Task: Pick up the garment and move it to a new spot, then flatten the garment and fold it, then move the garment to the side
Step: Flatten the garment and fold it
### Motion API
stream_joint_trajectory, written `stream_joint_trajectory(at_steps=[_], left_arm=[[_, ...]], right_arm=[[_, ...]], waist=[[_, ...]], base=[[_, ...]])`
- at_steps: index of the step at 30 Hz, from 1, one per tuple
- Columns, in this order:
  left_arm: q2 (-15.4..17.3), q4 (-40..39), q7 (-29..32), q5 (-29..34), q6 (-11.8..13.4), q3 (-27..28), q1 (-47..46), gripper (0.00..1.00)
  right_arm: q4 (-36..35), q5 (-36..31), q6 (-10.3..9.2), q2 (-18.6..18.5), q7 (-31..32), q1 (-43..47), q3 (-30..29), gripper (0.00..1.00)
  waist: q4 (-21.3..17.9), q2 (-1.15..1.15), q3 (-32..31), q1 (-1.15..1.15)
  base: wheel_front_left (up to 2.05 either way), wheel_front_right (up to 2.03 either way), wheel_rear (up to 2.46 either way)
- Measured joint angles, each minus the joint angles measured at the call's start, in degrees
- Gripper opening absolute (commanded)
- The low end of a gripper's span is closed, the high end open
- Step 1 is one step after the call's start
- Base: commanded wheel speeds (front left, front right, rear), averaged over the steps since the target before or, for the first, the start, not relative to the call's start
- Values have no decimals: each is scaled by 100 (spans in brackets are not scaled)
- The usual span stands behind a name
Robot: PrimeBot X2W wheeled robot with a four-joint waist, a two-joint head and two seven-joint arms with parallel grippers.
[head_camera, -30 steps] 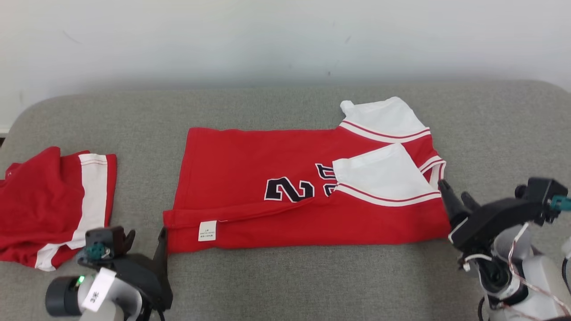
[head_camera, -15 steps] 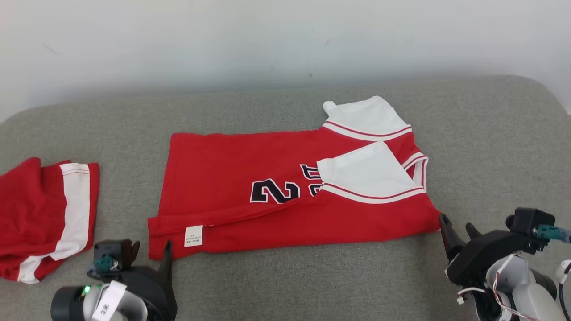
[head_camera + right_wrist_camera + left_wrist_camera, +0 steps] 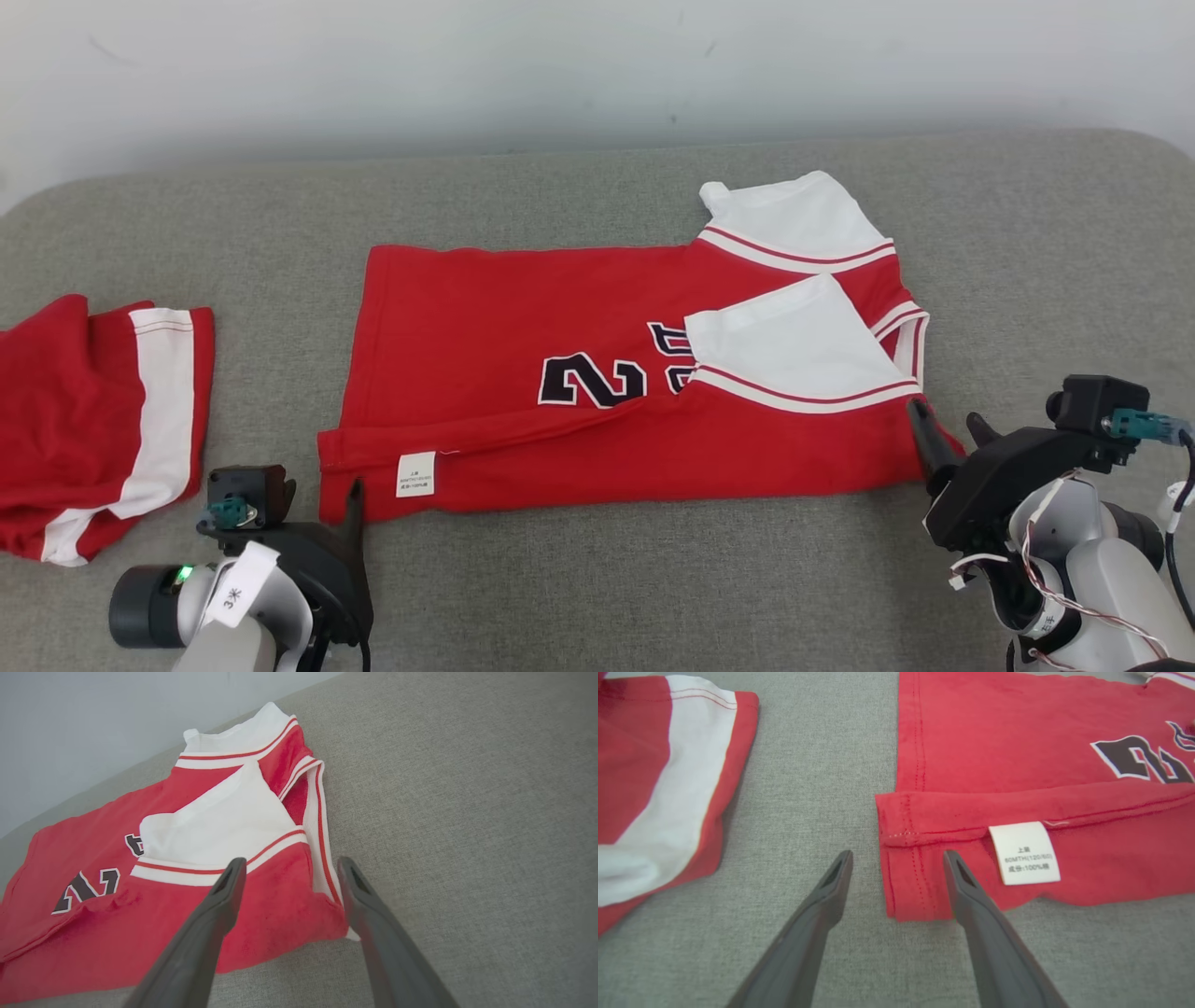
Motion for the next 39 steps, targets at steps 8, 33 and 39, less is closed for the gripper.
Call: stream_joint_trajectory(at_steps=[8, 33, 39], left_arm=[[21, 156, 271, -31, -77, -27, 4, 100], [-64, 200, 466, -85, -163, -87, -142, 0], [-68, 221, 466, -178, -202, -88, -153, 0]], right_arm=[[14, -5, 0, -8, 138, -30, 41, 100], [257, -131, -7, -203, 845, -328, 170, 87], [300, -132, -9, -225, 1004, -329, 171, 60]], waist=[[47, 0, 25, 0], [83, 0, 198, 0], [96, 0, 198, 0]], base=[[0, 0, 0], [0, 0, 0], [0, 0, 0]])
